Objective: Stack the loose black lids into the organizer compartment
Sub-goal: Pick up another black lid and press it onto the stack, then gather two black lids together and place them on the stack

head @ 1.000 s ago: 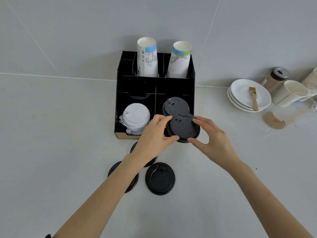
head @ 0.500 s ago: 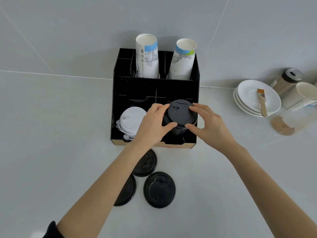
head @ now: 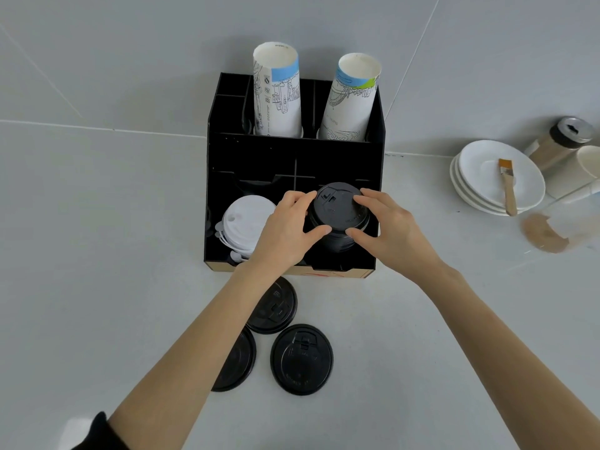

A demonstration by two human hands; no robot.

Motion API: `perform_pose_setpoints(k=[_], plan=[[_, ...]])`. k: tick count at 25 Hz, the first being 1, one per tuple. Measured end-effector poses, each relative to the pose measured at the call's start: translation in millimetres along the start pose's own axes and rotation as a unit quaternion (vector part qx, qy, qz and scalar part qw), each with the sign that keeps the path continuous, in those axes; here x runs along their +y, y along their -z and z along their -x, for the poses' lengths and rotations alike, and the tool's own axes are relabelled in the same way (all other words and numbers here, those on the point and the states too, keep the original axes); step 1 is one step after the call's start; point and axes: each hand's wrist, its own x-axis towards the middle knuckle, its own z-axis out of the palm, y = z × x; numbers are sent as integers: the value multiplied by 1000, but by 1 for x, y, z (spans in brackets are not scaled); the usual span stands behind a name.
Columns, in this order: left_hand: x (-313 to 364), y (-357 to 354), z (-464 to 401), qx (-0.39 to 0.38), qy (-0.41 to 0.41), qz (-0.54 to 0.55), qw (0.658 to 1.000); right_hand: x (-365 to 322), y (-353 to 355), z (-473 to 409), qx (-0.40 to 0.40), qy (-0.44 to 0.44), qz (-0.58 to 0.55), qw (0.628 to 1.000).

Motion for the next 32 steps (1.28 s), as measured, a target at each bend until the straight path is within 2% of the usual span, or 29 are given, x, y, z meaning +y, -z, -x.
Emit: perform_pose_setpoints(k=[10,18,23,28,32], plan=[[-1,2,5,-8,2,-1,1000,-4,-5,6,9,-3,10,1000],[-16,22,50,4,15,21,1000,-31,-11,38,76,48,-40,995],[-37,29,85,5,32,10,999,-45,-34,61,56,70,-46,995],[-58,30,110,-1,61,21,998,-45,-63,78,3,66,-55,996],[-64,19,131,-38,64,16,997,-37,-82,96,-42,36,-45,997]])
